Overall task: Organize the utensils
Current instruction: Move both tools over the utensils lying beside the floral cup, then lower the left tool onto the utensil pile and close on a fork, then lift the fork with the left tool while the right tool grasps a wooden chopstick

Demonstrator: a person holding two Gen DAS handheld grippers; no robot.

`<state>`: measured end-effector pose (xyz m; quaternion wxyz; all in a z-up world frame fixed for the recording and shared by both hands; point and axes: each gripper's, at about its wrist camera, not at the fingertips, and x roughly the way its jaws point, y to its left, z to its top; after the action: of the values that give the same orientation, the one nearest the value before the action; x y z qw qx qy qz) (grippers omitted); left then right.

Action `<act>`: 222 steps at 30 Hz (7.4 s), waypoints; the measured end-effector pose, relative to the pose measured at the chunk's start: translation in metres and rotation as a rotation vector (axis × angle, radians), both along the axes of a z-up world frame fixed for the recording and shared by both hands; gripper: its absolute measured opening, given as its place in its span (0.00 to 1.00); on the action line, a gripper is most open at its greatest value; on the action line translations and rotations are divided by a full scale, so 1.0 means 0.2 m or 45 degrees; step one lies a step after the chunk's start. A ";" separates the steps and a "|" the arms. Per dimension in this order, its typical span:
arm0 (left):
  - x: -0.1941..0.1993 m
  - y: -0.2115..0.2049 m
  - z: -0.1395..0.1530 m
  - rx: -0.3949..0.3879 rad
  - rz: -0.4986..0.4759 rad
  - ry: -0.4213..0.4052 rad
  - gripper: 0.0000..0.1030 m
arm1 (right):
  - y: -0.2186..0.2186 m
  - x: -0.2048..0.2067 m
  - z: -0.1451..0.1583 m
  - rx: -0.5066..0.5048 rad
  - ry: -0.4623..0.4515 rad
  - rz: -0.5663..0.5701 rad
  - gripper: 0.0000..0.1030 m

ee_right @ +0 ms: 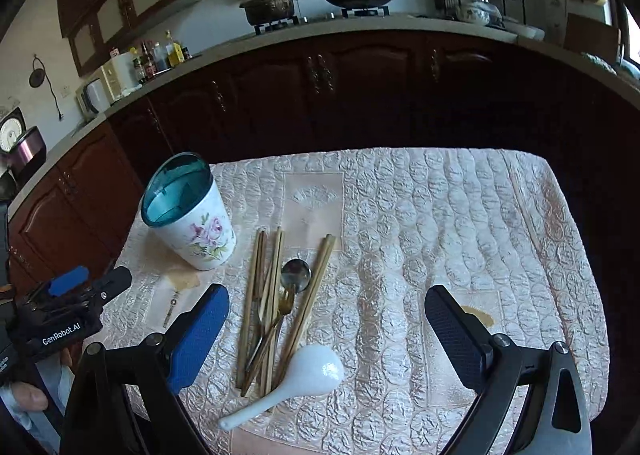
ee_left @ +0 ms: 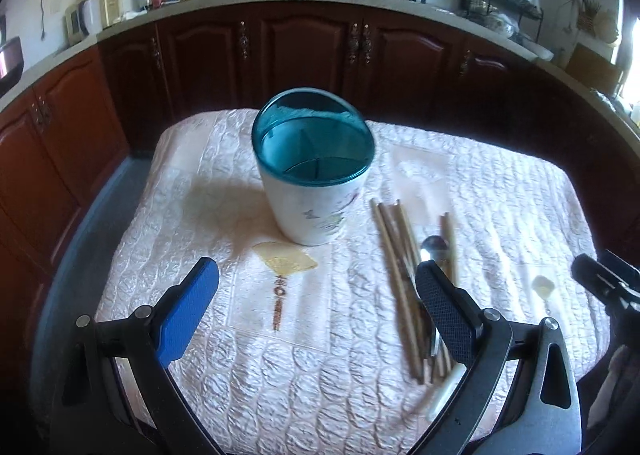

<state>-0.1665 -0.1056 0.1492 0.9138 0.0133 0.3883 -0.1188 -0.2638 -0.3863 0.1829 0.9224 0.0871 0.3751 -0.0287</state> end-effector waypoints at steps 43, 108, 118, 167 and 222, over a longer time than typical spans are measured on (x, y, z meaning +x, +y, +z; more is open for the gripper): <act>-0.06 -0.08 -0.03 -0.013 -0.036 0.000 0.97 | 0.04 0.00 -0.02 -0.033 -0.013 -0.020 0.95; -0.04 -0.04 -0.06 -0.040 -0.025 0.035 0.97 | 0.08 0.05 -0.10 -0.133 0.099 0.005 0.95; 0.02 -0.06 -0.13 -0.015 -0.024 0.078 0.97 | -0.04 0.07 -0.23 -0.040 0.185 0.029 0.91; 0.48 -0.38 -0.54 -0.056 -0.271 0.478 0.03 | -0.17 0.55 -0.56 0.318 0.306 0.205 0.45; 0.61 -0.51 -0.49 -0.081 -0.363 0.451 0.09 | -0.36 0.82 -0.59 0.407 0.293 0.154 0.10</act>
<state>-0.0448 -0.2068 0.0515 0.8054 0.0182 0.5328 -0.2592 -0.0997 -0.4592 0.0644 0.8479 0.2059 0.4825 0.0770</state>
